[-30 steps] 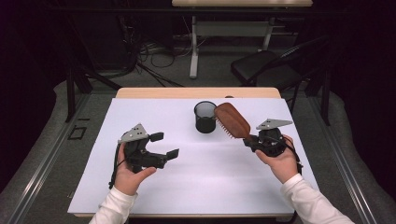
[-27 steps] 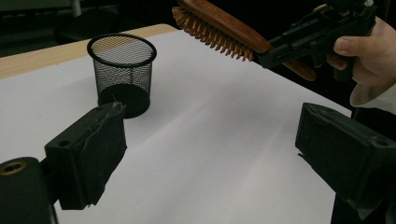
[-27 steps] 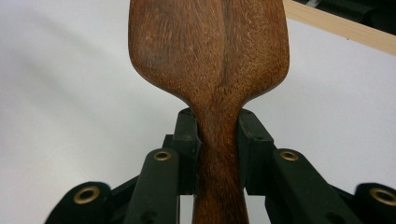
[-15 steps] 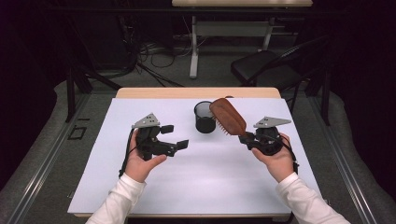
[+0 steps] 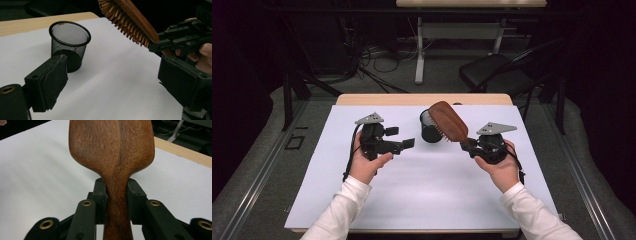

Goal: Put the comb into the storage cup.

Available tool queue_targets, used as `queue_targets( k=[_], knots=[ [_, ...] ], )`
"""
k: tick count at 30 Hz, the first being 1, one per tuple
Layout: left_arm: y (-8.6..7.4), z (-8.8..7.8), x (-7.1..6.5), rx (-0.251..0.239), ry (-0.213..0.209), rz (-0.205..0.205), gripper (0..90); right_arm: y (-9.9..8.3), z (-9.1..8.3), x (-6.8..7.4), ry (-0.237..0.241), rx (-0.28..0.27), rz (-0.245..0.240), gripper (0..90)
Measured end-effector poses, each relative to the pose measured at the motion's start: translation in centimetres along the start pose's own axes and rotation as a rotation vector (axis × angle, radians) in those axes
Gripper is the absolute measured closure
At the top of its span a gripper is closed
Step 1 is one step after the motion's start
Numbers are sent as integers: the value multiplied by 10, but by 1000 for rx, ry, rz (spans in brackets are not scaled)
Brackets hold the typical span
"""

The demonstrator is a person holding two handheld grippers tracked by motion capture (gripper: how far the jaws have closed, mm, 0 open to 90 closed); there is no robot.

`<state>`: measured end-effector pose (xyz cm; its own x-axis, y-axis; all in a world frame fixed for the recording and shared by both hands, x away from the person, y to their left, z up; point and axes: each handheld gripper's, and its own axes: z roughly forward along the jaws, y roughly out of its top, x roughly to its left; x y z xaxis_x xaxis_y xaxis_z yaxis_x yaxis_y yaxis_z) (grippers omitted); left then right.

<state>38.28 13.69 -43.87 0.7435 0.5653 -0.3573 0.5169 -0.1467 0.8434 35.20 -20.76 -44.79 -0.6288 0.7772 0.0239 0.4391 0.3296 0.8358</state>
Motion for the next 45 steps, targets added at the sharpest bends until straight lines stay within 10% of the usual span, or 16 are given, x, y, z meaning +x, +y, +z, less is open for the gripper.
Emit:
queue_targets(
  k=[45],
  knots=[
    [56, 27, 5, 56, -70, -184, 102, 6, 12, 3, -38, -73, -18, 722]
  ],
)
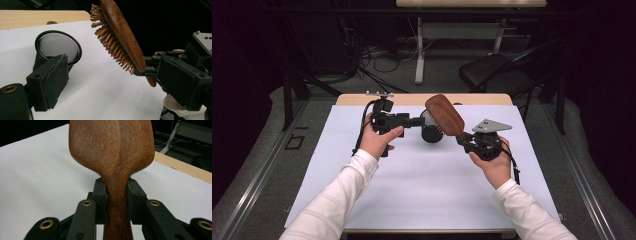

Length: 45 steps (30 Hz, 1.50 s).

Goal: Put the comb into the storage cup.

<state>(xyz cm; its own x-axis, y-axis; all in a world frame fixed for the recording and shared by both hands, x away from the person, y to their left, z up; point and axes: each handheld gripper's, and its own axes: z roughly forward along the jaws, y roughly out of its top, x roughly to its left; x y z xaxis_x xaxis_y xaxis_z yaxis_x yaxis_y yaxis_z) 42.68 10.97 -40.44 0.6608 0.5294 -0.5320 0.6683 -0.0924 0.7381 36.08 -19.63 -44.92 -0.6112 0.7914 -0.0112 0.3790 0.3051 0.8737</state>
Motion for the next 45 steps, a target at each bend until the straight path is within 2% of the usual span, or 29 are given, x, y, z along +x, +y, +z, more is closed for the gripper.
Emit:
queue_targets(
  k=[7, 13, 28, 36, 45],
  knots=[
    [5, 4, -1, 4, -5, -8, 110, 1, 1, 1, -2, -6, -4, 723],
    [10, 10, -3, 32, -3, -13, 110, 2, 1, 2, -1, -11, -3, 722],
    [17, 24, -9, 59, -15, -21, 111, 3, 2, 5, -1, -25, -11, 723],
    [19, 29, -8, 53, -43, -44, 111, 4, 2, 8, 9, -35, -7, 723],
    [24, 30, -8, 53, -38, -51, 117, 5, 2, 8, 25, -53, -5, 723]
  ],
)
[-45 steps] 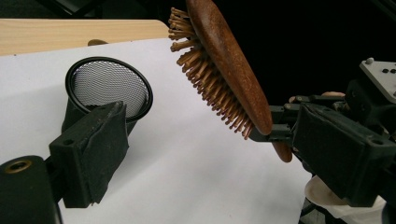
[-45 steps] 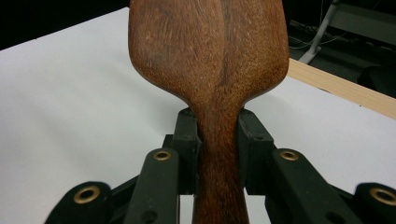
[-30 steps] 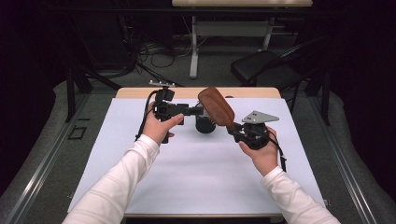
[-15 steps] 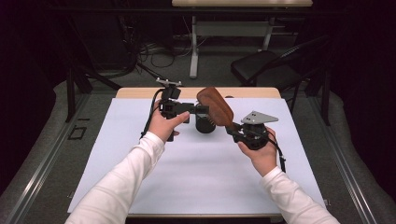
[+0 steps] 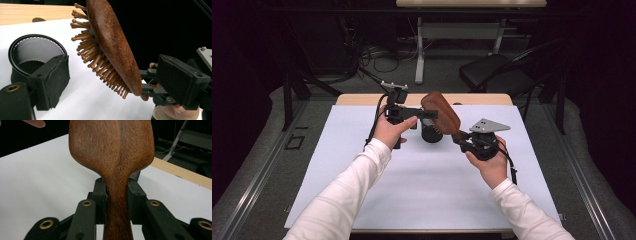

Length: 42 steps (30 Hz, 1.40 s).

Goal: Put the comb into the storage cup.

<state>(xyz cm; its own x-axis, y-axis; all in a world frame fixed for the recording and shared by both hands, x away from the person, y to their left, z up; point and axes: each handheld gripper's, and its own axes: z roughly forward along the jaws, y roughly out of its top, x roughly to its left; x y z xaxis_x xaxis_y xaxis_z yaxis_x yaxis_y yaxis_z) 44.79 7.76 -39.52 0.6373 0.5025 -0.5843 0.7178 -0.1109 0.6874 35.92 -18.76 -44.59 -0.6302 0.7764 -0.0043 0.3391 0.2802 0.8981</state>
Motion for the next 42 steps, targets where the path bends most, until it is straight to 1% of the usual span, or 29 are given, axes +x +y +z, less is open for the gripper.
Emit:
queue_targets(
  k=[3, 5, 9, 12, 15, 21, 26, 29, 37, 42],
  knots=[
    [1, 1, 0, -1, -4, 6, 117, 1, -1, 1, 2, -8, -2, 723],
    [2, 1, -1, -5, -9, 1, 118, 2, -1, 2, 4, -14, -1, 723],
    [4, 3, -3, 8, -6, 16, 117, 3, -2, 4, 7, -28, -3, 723],
    [5, 4, -4, 5, -2, 12, 118, 3, -2, 5, 9, -38, -4, 723],
    [5, 4, -4, 7, -1, 17, 118, 4, -2, 6, 9, -43, -3, 722],
    [6, 5, -1, -9, -10, 2, 125, 4, -2, 7, 11, -52, 0, 723],
    [6, 6, 0, -39, -18, -6, 152, 5, -1, 9, 15, -57, 0, 723],
    [7, 7, 1, -58, -34, -28, 155, 5, -1, 9, 15, -60, -1, 723],
    [6, 11, 2, -46, -50, -55, 156, 5, -1, 11, 19, -67, -3, 722],
    [5, 13, 2, -41, -58, -63, 165, 5, 0, 11, 18, -67, -7, 722]
  ],
)
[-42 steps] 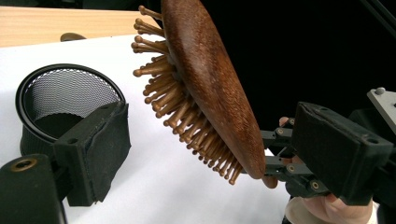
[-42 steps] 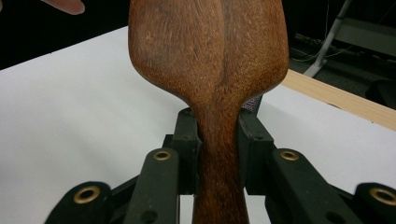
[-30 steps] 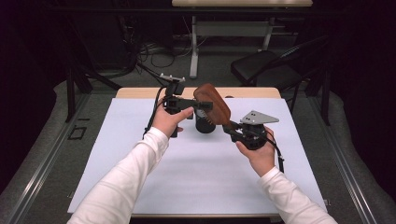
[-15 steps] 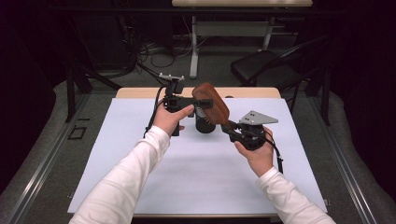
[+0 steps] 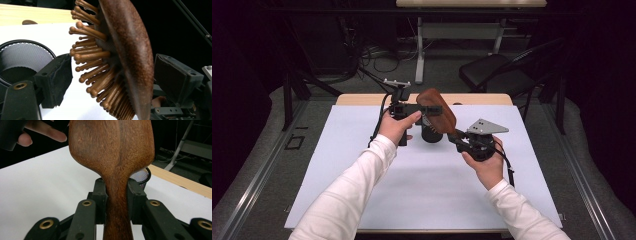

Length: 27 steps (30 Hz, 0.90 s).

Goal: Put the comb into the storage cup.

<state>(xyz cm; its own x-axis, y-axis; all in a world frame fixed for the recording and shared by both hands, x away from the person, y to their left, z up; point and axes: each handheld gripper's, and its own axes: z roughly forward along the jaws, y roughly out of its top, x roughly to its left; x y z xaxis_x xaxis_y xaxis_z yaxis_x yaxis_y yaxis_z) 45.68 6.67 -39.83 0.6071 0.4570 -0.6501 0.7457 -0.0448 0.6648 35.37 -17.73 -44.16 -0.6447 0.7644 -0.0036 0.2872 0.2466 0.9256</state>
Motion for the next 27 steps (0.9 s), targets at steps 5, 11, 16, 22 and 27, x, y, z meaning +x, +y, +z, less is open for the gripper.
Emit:
queue_targets(
  k=[5, 11, 16, 22, 27],
  knots=[
    [0, 2, 0, 3, -4, -19, 186, 0, 1, 1, -2, -1, -6, 723],
    [-2, 4, -1, 4, -3, -43, 211, -1, 2, 3, 0, 2, -12, 722],
    [-3, 5, -1, 10, -12, -48, 265, -1, 3, 3, 3, 2, -15, 723],
    [-3, 4, -1, 5, -6, -60, 303, -2, 3, 3, 3, 0, -14, 723],
    [-3, 3, -2, 16, 7, -68, 323, -2, 3, 4, 5, 1, -15, 723]
  ],
)
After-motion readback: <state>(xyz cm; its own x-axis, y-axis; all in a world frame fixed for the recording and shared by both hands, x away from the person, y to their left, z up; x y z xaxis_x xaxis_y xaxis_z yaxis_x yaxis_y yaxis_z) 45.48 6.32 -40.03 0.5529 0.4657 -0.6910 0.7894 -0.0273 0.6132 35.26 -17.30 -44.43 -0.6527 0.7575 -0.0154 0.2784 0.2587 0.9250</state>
